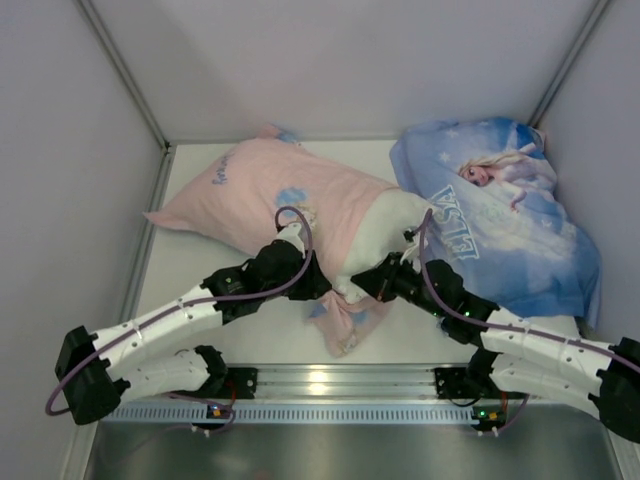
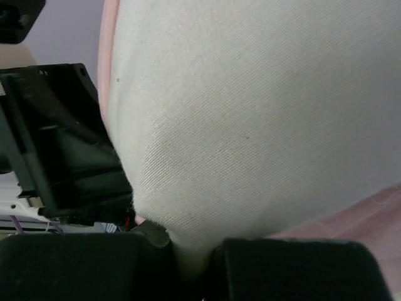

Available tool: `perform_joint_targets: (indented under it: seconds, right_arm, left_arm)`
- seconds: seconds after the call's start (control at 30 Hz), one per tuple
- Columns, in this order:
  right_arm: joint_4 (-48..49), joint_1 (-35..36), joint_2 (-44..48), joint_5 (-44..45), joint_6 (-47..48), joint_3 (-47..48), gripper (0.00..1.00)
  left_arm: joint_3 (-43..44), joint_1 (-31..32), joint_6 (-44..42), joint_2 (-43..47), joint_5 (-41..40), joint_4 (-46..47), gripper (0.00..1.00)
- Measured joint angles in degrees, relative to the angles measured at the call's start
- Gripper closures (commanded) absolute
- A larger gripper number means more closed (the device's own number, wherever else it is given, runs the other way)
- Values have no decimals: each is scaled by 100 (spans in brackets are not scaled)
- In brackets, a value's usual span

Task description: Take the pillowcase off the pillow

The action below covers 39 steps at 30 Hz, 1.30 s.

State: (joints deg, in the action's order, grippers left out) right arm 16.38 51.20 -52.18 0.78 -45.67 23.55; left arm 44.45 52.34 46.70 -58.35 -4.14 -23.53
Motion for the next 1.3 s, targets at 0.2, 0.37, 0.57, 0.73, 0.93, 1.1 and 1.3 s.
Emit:
perform_joint_targets:
  seconds: [0.2, 0.37, 0.57, 0.73, 0.93, 1.1, 1.3]
  right_arm:
    - [-348, -2, 553, -103, -46, -256, 100]
    - [-1165, -11, 1672, 138, -44, -446, 100]
    - [-2922, -9, 3646, 791, -157, -317, 100]
    - [-4419, -9, 4802, 1137, -348, 2, 100]
    - [-4798, -11, 4387, 981, -365, 55, 100]
    - [-4494, -11, 3797, 573, -409, -621, 100]
    - [-4131, -11, 3477, 184, -498, -1043, 100]
  left_arm:
    - [2, 4, -33, -387, -284, 208, 100]
    - [2, -455, -11, -76, -643, 72, 100]
    - [-109, -1725, -61, 442, -627, -205, 100]
    - [-118, -1991, -208, 483, -122, -372, 100]
    - [94, -2079, -710, 286, 1060, -380, 11]
    - [970, -1919, -1060, 313, 1532, -433, 1]
    - [2496, -1882, -1381, -348, 1757, -249, 1]
